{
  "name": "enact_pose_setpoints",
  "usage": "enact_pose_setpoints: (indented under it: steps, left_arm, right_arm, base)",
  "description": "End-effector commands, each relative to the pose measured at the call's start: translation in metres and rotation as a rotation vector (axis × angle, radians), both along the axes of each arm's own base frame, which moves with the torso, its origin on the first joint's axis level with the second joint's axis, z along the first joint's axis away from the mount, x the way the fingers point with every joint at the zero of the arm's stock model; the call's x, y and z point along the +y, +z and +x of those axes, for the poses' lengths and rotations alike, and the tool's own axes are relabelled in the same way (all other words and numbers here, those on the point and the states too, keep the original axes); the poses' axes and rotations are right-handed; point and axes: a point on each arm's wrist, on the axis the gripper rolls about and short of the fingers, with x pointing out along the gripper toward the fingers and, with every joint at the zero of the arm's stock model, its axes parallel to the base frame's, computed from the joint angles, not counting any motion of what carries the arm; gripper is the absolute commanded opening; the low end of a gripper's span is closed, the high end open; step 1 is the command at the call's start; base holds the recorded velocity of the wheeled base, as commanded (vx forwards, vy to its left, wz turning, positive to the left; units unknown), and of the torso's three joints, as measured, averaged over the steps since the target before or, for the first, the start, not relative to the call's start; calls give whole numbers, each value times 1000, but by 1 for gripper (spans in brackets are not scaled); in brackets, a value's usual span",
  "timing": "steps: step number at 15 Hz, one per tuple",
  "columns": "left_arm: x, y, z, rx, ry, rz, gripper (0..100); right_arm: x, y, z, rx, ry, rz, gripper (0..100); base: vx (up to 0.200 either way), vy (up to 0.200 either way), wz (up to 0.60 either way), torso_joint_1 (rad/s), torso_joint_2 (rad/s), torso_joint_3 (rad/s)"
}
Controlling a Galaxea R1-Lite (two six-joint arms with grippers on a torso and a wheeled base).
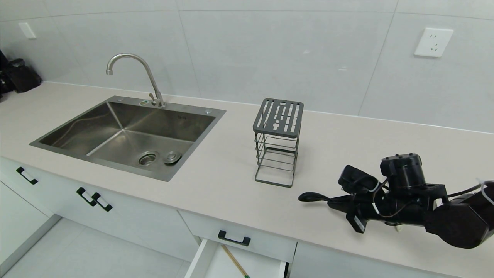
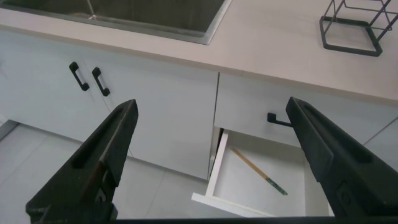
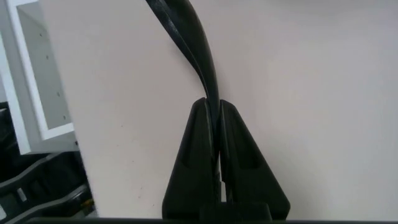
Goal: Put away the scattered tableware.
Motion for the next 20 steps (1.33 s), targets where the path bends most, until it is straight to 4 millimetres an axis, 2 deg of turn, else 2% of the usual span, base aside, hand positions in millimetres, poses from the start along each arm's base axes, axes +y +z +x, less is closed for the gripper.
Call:
enact_pose_setpoints:
  steps: [1,5,10,12,15,16,20]
  left_arm:
    - [0,0,0,0,1,-2,100]
    - [0,0,0,0,0,0,100]
    - [0,0,0,0,0,-2,100]
    - [0,0,0,0,0,0,100]
    - [0,0,0,0,0,0,100]
    - [0,0,0,0,1,0,100]
    - [0,0,0,0,0,0,100]
  right_arm:
    - [12,11,-25,-10,54,24,0]
    - [46,14,-41,13,95,72,0]
    - [65,21,-47,-6,149,102,0]
    - [89,26,-59,4,195,145,0]
    - [106,29,-61,-8,238,159,0]
    - [118,33,-66,-11,270,176,0]
    - [139,45,-82,94,270,300,0]
  base:
    - [0,0,0,0,0,0]
    - [0,0,0,0,0,0]
    - [0,0,0,0,0,0]
    - [0,0,0,0,0,0]
    - [0,0,0,0,0,0]
    - [0,0,0,0,0,0]
    - [0,0,0,0,0,0]
